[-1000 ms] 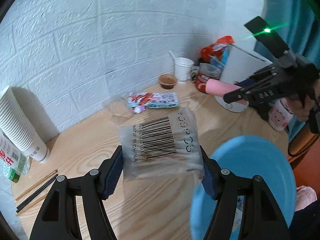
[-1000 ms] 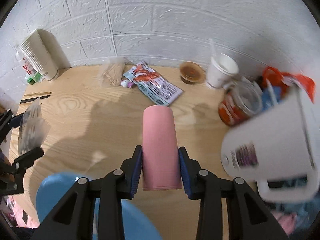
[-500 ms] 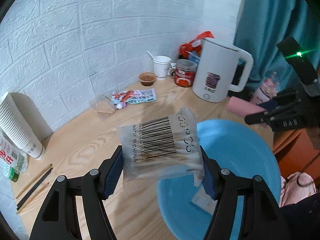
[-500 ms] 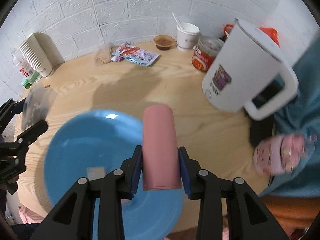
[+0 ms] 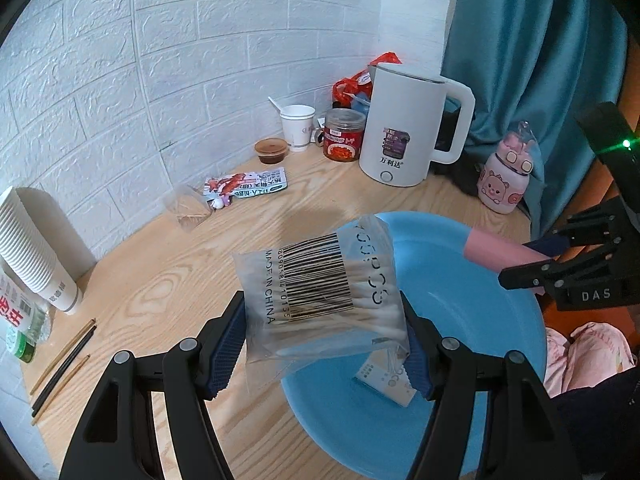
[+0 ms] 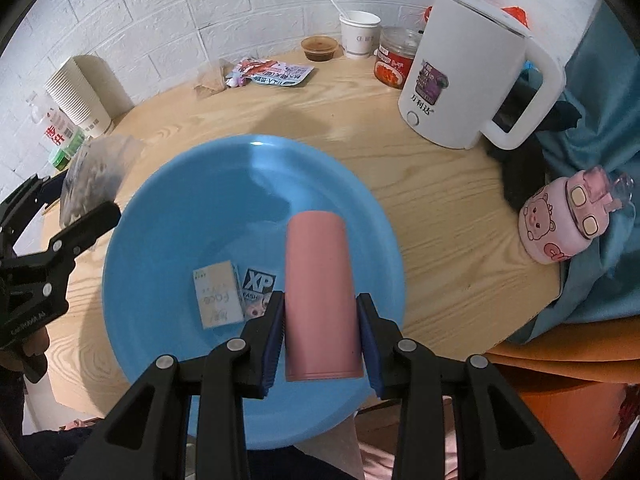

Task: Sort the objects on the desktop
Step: 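Carry the swab bag and pink case over the blue basin with both tools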

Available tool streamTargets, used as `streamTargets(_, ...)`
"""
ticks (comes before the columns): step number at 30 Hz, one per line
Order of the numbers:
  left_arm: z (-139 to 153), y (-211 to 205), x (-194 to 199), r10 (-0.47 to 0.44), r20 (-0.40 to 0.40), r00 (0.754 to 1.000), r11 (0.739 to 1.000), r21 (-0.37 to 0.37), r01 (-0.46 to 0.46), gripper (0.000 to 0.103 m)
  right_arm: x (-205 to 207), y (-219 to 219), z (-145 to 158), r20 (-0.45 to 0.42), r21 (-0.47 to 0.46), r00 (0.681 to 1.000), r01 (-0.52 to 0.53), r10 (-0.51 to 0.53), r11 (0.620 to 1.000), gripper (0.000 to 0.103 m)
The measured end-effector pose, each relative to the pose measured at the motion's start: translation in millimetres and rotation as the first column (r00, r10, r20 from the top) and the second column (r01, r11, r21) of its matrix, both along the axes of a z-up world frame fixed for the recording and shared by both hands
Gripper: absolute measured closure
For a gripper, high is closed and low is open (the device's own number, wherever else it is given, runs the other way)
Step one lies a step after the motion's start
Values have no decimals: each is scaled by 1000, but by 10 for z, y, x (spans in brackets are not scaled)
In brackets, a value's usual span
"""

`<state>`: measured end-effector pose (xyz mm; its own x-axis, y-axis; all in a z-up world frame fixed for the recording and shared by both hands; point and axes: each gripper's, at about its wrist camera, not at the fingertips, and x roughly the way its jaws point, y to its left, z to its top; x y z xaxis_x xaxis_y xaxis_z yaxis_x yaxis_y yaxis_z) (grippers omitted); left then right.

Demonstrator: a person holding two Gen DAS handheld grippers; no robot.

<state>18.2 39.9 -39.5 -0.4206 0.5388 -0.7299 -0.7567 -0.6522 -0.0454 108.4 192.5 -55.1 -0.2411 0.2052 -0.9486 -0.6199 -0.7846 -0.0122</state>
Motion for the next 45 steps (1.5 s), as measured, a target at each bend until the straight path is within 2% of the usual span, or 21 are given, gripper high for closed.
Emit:
streamTargets(8, 0, 2, 20, -2, 0, 1000, 1000, -4, 2, 36, 0, -83, 37, -1, 20, 1000, -17, 17, 1000, 67)
streamTargets(23, -61, 129, 15, -40, 11, 999, 999, -28, 40, 36, 54, -79, -18, 7, -2, 999, -32, 32, 999, 67)
streamTargets(34, -212, 435, -39, -174, 11, 985, 981, -90, 174, 36, 114, -114, -130, 6, -31, 1000, -30, 30, 999, 67)
streamTargets(45, -481, 834, 0, -306, 54, 950, 941, -131, 311, 36, 257, -101, -240, 20, -58, 999, 27, -26, 998, 67)
